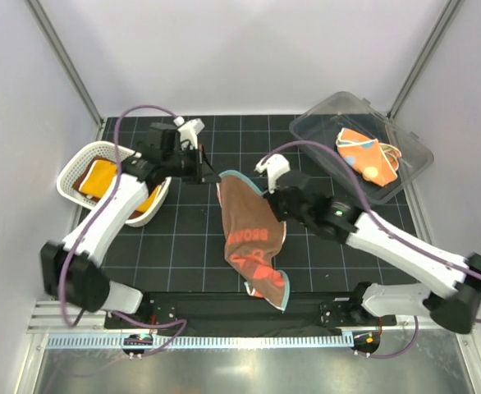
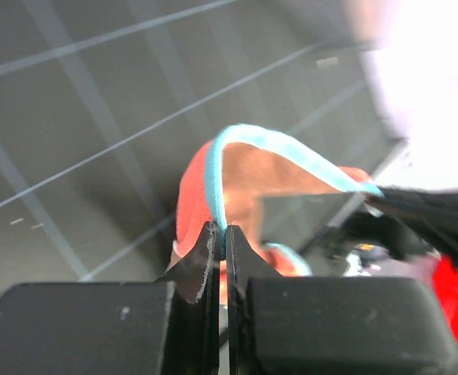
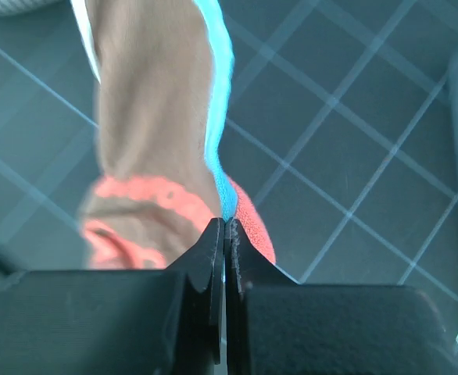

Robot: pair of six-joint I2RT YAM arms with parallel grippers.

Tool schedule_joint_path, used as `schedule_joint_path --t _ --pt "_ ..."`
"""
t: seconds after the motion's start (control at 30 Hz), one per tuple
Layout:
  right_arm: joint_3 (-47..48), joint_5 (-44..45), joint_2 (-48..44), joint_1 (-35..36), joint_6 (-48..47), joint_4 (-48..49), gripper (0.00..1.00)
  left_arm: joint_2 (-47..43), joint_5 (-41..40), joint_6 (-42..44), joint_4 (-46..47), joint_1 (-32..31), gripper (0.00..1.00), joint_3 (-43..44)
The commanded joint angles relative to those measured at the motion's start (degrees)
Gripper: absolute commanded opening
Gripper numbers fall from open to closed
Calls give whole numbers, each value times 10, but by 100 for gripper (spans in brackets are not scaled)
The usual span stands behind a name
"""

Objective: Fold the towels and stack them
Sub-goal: Flatten out the crumpled towel

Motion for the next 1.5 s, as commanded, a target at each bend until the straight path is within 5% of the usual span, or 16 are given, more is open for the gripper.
schedule_joint_path --t 0.0,0.23,0.47,0.83,1.03,1.23,1.3,1.4,1.47 --pt "45 -32 -84 7 17 -85 1 -114 39 -33 -26 -20 0 14" --pt "109 -139 -186 8 33 -69 1 -222 78 -127 -33 -64 0 58" --pt "276 -134 -140 8 -27 -88 1 -180 -34 -72 -204 -65 0 272" --pt "313 -303 -204 8 34 -91 1 -234 105 -174 -95 -65 0 271" --pt "323 -185 -194 8 -20 -85 1 -196 34 -132 -157 -66 0 317" --pt "368 -8 -67 4 -160 -56 1 -64 -179 -46 -266 -52 0 424" --pt "375 -21 -31 -23 -186 -24 1 -24 -197 -37 -267 -17 0 455" --pt "395 -208 64 -186 -131 4 1 50 -168 -39 -240 41 0 473" --pt "380 -238 121 -244 -115 41 1 96 -153 -31 -205 60 0 464"
